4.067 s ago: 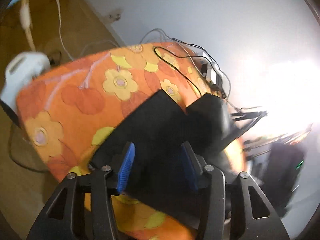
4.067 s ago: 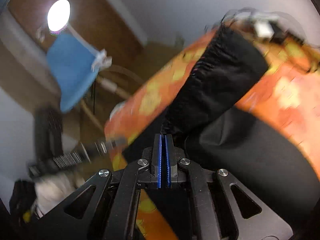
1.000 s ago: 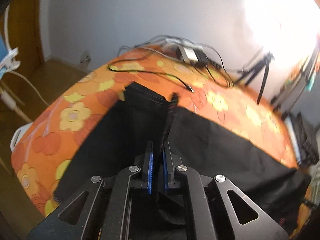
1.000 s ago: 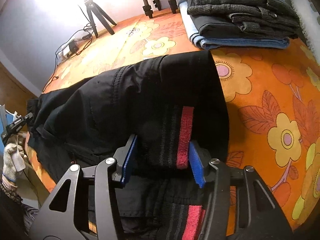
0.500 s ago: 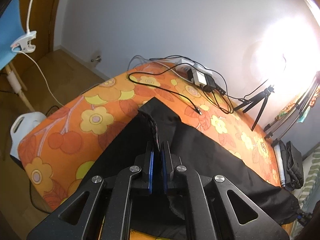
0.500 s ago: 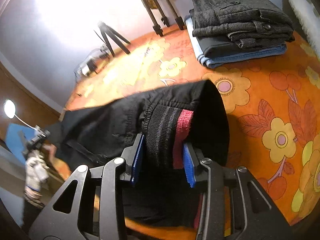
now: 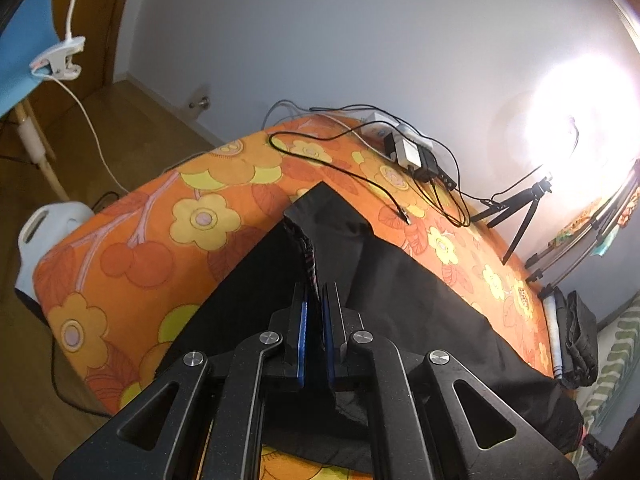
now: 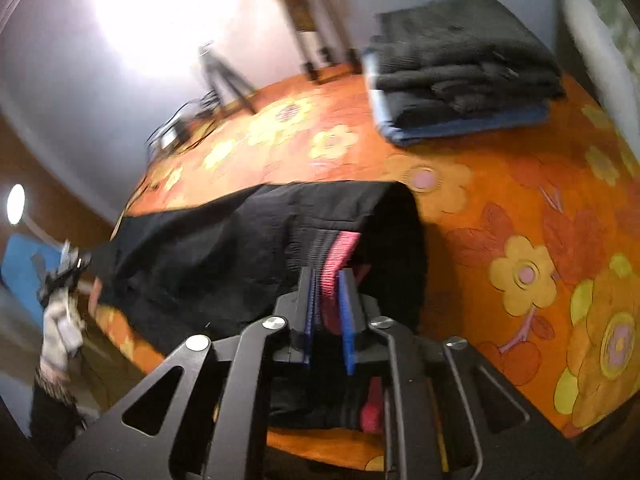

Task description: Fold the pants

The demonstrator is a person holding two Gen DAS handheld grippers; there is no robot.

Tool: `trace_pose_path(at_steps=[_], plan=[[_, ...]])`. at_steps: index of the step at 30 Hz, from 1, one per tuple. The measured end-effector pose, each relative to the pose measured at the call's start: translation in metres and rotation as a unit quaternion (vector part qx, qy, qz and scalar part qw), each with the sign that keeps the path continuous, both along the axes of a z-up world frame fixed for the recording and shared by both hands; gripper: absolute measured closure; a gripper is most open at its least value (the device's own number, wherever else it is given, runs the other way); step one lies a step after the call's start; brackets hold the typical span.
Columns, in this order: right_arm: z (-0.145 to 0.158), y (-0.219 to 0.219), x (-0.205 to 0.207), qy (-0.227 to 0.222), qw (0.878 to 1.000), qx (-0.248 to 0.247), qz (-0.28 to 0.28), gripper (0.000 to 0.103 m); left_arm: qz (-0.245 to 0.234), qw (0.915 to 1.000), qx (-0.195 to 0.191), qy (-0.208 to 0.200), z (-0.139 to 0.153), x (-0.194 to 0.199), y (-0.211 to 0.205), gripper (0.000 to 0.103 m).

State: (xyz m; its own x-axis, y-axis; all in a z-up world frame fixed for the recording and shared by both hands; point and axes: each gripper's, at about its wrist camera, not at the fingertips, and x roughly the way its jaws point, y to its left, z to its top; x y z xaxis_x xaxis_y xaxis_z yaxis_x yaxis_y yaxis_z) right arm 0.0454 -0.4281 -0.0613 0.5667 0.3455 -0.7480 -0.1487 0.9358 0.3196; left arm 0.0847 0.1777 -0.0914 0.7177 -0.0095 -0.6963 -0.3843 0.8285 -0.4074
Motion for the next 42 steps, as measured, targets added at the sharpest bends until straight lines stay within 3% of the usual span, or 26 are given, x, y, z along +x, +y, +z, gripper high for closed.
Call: trace_pose_path(at_steps=[1, 2, 4, 8, 12, 13, 15, 16, 17, 19, 21, 23, 25, 28, 30, 35, 38, 42], plan=[[0.004, 0.017, -0.004, -0.013, 0.999, -0.016, 0.031, 0.054, 0.002, 1.0, -0.001, 0.001, -0.001, 0.0, 0.0, 0.097], [0.006, 0.03, -0.007, -0.021, 0.998, -0.031, 0.052, 0.044, 0.003, 1.0, -0.002, 0.002, -0.002, 0.001, 0.0, 0.097], [0.005, 0.058, -0.013, -0.032, 0.993, -0.063, 0.097, 0.042, 0.004, 1.0, -0.004, 0.003, -0.003, 0.002, 0.0, 0.097], [-0.014, 0.119, -0.01, -0.018, 0.976, -0.115, 0.182, 0.042, 0.006, 1.0, -0.004, 0.006, -0.005, 0.003, -0.001, 0.097], [-0.019, 0.134, -0.009, -0.031, 0.964, -0.188, 0.184, 0.042, 0.008, 1.0, -0.001, 0.003, -0.003, 0.002, 0.003, 0.097], [-0.018, 0.124, -0.005, -0.025, 0.967, -0.194, 0.166, 0.046, 0.009, 0.9999, -0.002, 0.003, -0.004, 0.002, 0.005, 0.097], [-0.015, 0.103, -0.003, -0.013, 0.97, -0.203, 0.131, 0.063, 0.014, 0.9998, -0.012, 0.004, -0.006, 0.001, 0.009, 0.097], [-0.015, 0.082, 0.002, 0.004, 0.972, -0.216, 0.09, 0.075, 0.016, 0.9997, -0.015, 0.004, -0.007, 0.001, 0.01, 0.097], [-0.016, 0.067, 0.006, 0.019, 0.972, -0.227, 0.056, 0.079, 0.017, 0.9997, -0.02, 0.005, -0.008, 0.001, 0.011, 0.097], [-0.013, 0.042, 0.006, 0.023, 0.969, -0.247, 0.005, 0.079, 0.015, 0.9997, -0.019, 0.006, -0.008, 0.001, 0.01, 0.097], [-0.006, 0.037, -0.004, 0.009, 0.967, -0.254, 0.006, 0.079, 0.012, 0.9997, -0.018, 0.007, -0.009, 0.002, 0.009, 0.097], [0.001, 0.055, -0.017, -0.011, 0.969, -0.243, 0.052, 0.069, 0.012, 0.9998, -0.017, 0.007, -0.008, 0.002, 0.007, 0.097], [0.001, 0.087, -0.029, -0.037, 0.959, -0.258, 0.108, 0.062, 0.012, 0.9997, -0.018, 0.005, -0.007, 0.003, 0.006, 0.098], [-0.007, 0.126, -0.036, -0.036, 0.952, -0.236, 0.19, 0.06, 0.012, 0.9998, -0.014, 0.003, -0.005, 0.002, 0.005, 0.097], [-0.024, 0.155, -0.034, -0.023, 0.941, -0.238, 0.24, 0.06, 0.012, 0.9998, -0.016, 0.006, -0.007, 0.001, 0.006, 0.098], [-0.059, 0.186, -0.014, 0.013, 0.926, -0.262, 0.271, 0.06, 0.012, 0.9995, -0.027, 0.012, -0.014, 0.002, 0.009, 0.098], [-0.071, 0.197, -0.011, 0.012, 0.913, -0.291, 0.286, 0.058, 0.016, 0.9993, -0.032, 0.011, -0.015, 0.002, 0.014, 0.097], [-0.07, 0.205, -0.009, -0.001, 0.907, -0.308, 0.287, 0.054, 0.02, 0.9988, -0.042, 0.013, -0.019, 0.003, 0.017, 0.097]])
